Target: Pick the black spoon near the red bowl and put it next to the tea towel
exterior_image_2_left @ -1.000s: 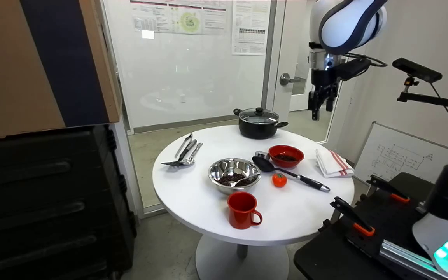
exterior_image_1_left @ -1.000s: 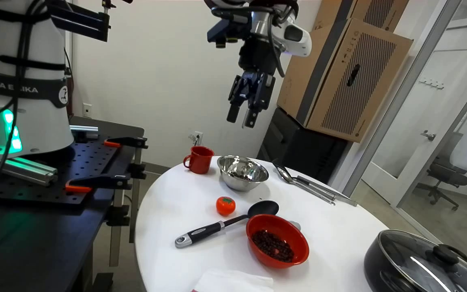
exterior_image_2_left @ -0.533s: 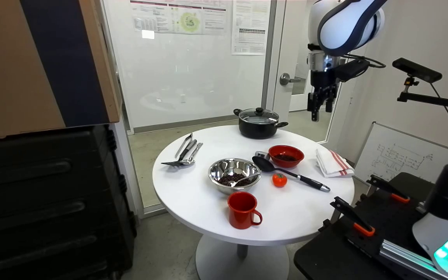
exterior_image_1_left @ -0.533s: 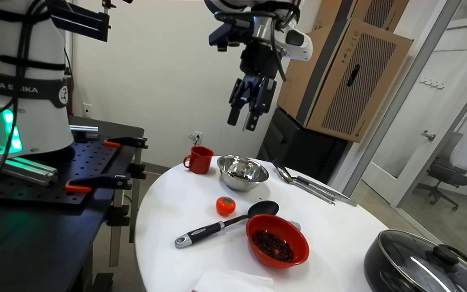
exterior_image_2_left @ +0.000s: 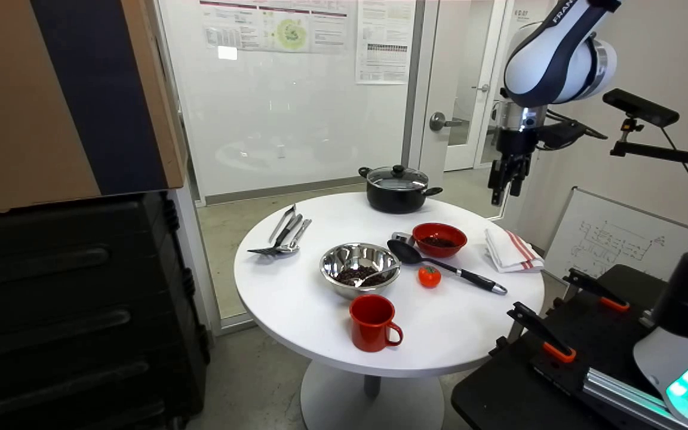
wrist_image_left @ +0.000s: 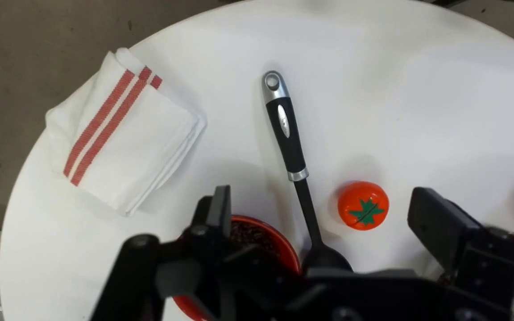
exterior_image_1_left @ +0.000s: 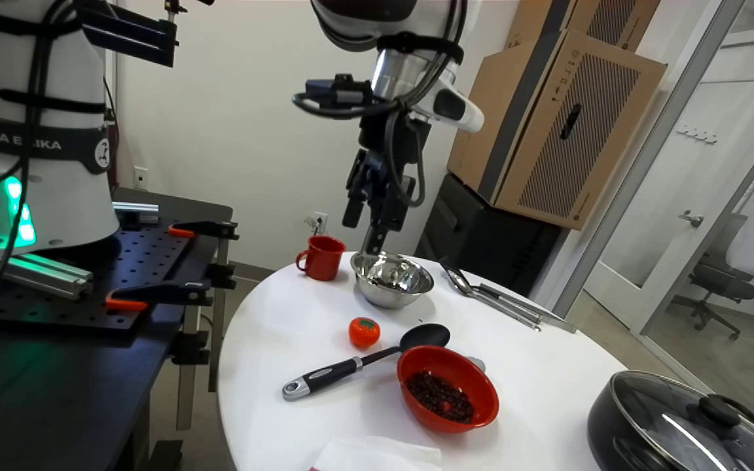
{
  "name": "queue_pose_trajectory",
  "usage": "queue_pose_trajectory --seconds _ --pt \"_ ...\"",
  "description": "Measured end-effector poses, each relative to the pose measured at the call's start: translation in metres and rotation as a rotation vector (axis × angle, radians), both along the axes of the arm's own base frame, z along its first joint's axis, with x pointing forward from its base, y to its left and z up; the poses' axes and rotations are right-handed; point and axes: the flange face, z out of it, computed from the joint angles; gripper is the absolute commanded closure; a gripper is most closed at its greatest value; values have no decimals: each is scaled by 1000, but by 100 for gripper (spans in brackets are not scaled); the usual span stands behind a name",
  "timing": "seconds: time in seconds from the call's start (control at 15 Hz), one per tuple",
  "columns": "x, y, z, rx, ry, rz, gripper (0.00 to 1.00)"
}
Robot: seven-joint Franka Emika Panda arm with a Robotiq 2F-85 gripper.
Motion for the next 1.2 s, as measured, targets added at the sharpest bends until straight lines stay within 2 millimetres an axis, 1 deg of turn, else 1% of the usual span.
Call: queue_pose_trajectory --seconds 0.2,0.4,0.6,0.87,1.0,1.2 --pt "-13 -17 -29 42 19 57 0" --pt "-18 -22 -58 48 60 131 0" --pt "-12 -21 -86 21 35 162 0" --pt "-2 -22 -123 -17 -6 162 0" --pt "2 -23 -131 -21 -2 159 0" --pt "4 -24 -132 -23 -4 162 0"
